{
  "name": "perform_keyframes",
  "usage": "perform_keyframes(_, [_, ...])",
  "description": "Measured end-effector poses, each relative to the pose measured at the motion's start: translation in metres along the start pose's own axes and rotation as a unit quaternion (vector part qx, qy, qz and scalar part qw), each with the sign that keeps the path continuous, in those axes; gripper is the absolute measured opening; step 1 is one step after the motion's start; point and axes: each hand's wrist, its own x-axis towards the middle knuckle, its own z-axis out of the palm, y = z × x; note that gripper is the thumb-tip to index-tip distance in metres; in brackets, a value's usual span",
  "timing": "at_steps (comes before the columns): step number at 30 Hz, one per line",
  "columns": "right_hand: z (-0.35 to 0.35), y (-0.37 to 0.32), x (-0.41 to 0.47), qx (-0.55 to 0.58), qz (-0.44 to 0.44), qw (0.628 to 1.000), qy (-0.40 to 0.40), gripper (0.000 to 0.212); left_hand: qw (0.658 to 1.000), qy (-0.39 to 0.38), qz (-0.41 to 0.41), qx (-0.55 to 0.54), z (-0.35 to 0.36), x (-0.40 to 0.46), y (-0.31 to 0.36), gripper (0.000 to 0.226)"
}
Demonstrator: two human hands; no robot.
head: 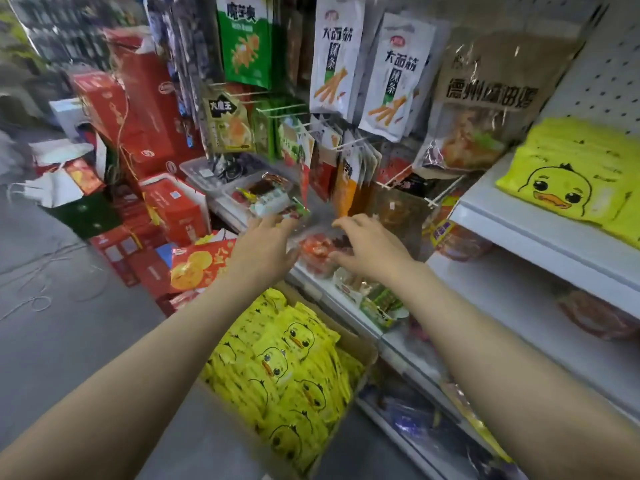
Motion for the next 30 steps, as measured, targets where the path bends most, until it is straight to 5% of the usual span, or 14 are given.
perform_keyframes(8, [0.147,0.015,0.053,0.041,0.102,0.980,-0.164,0.059,0.980,-0.188,-0.016,-0.064,0.134,0.014,-0.083,0.046])
perform_keyframes(18, [0.318,0.042,0.000,0.144,0.237,0.883,-0.378,0.053,0.902,-0.399,-0.054,-0.153,0.288,-0.048,-0.126,0.058])
perform_keyframes(22, [0.353,0.040,-0.022,0.175,0.295,0.870,-0.355,0.050,0.891,-0.416,-0.085,-0.161,0.326,-0.055,-0.142,0.069])
perform_keyframes(30, [0.374,0.029,-0.038,0.128,0.278,0.915,-0.262,0.035,0.887,-0.400,-0.139,-0.186,0.366,-0.074,-0.154,0.088])
